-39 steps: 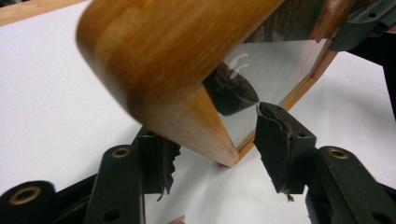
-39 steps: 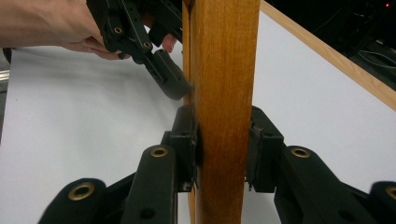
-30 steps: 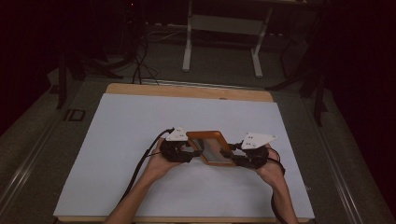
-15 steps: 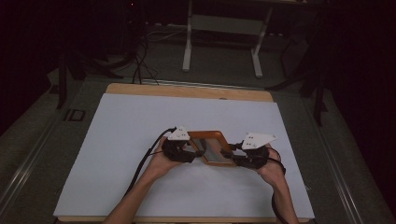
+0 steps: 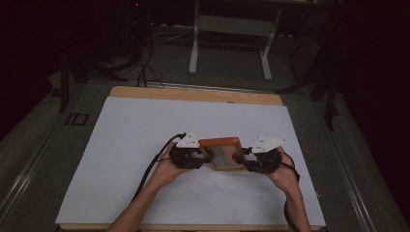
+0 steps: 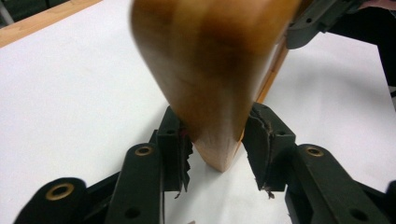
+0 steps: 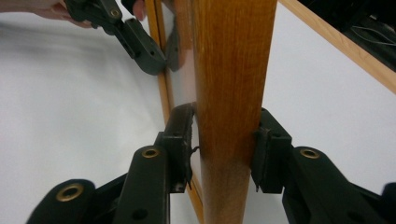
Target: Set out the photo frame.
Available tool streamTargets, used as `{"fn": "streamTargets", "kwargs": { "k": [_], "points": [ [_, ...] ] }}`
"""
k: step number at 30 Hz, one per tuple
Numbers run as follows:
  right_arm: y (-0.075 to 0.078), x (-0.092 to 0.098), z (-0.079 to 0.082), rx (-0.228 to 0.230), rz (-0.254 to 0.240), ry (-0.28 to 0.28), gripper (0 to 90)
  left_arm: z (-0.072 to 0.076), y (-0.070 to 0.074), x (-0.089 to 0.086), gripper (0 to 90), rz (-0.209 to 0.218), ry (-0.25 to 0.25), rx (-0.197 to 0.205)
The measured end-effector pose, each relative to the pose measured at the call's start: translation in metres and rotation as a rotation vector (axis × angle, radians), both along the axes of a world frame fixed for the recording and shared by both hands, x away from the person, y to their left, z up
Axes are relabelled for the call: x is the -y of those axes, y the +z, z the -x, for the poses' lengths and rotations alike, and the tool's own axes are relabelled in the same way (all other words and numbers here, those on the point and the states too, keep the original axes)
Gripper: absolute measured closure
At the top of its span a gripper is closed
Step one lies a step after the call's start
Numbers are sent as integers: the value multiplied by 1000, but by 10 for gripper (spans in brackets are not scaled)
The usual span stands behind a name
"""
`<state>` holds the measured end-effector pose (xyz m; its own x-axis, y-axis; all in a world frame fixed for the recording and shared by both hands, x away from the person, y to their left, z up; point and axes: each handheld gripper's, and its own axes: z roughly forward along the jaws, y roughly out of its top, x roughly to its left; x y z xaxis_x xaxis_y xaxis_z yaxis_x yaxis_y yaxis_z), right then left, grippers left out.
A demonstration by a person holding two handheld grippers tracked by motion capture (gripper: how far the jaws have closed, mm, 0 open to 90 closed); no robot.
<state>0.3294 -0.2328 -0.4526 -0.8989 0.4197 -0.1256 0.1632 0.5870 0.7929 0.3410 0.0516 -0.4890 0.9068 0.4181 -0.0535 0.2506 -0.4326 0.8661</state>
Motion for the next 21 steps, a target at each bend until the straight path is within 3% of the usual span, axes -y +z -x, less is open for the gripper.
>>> {"fn": "streamTargets", "kwargs": {
  "k": [6, 12, 21],
  "points": [
    [-1, 0, -1, -7, 9, -2, 613, 2, 4, 1, 640, -19, 5, 21],
    [-1, -2, -1, -2, 11, 0, 613, 3, 5, 0, 640, -24, 10, 15],
    [1, -5, -1, -9, -27, 2, 609, 6, 13, -7, 641, -7, 20, 12]
  ]
}}
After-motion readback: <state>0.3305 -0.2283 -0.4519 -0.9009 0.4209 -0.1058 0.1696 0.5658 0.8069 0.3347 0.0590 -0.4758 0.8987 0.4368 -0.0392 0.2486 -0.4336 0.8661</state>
